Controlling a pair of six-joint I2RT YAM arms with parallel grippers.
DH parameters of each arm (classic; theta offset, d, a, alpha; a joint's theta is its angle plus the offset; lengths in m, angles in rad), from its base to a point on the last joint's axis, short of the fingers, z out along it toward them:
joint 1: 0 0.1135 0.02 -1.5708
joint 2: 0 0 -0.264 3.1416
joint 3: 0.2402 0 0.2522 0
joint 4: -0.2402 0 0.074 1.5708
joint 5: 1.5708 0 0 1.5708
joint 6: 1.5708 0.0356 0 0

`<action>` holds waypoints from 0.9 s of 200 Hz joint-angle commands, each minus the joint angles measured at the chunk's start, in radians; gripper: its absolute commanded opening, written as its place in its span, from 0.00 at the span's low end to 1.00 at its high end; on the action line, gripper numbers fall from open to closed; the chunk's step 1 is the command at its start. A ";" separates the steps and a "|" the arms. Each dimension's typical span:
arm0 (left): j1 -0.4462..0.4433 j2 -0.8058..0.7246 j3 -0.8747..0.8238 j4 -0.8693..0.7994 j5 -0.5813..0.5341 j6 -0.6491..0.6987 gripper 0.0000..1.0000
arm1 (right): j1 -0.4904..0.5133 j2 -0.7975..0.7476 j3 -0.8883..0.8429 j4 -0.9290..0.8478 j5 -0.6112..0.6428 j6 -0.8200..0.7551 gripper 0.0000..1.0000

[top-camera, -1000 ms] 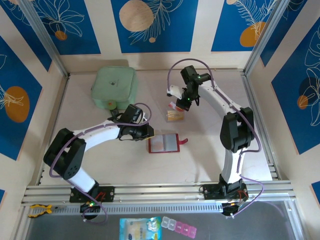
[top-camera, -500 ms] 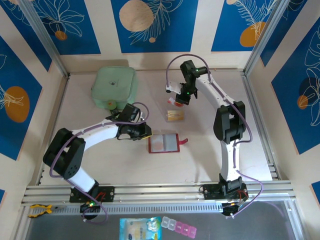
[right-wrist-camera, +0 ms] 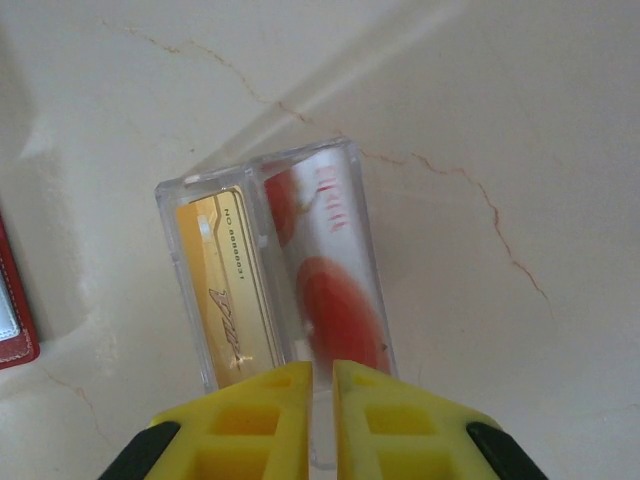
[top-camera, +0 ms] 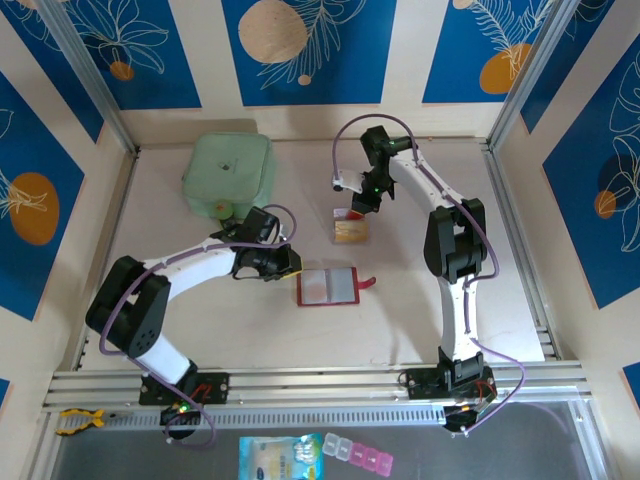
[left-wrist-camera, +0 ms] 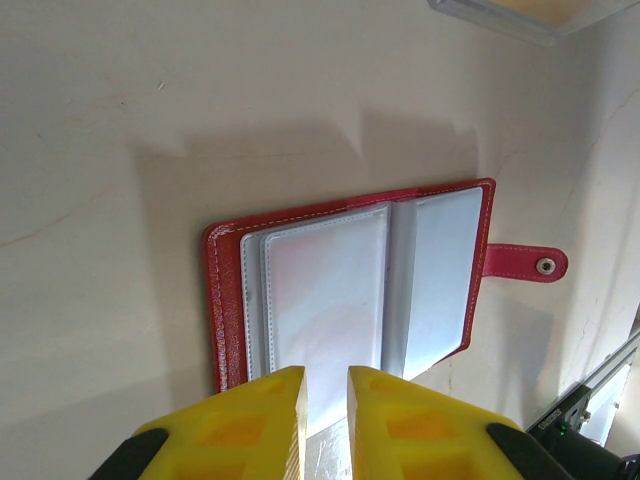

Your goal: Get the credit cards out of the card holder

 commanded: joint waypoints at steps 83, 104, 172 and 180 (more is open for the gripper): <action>0.010 0.056 0.001 0.027 0.055 0.039 0.14 | 0.032 -0.259 -0.267 0.260 -0.078 0.429 0.12; 0.008 0.059 -0.018 0.052 0.067 0.034 0.13 | 0.057 -0.317 -0.354 0.334 -0.092 0.603 0.12; -0.015 0.076 -0.078 0.084 0.070 0.026 0.10 | 0.132 -0.419 -0.560 0.481 -0.117 1.167 0.08; -0.018 0.077 -0.086 0.090 0.067 0.024 0.10 | 0.145 -0.431 -0.588 0.501 -0.120 1.213 0.08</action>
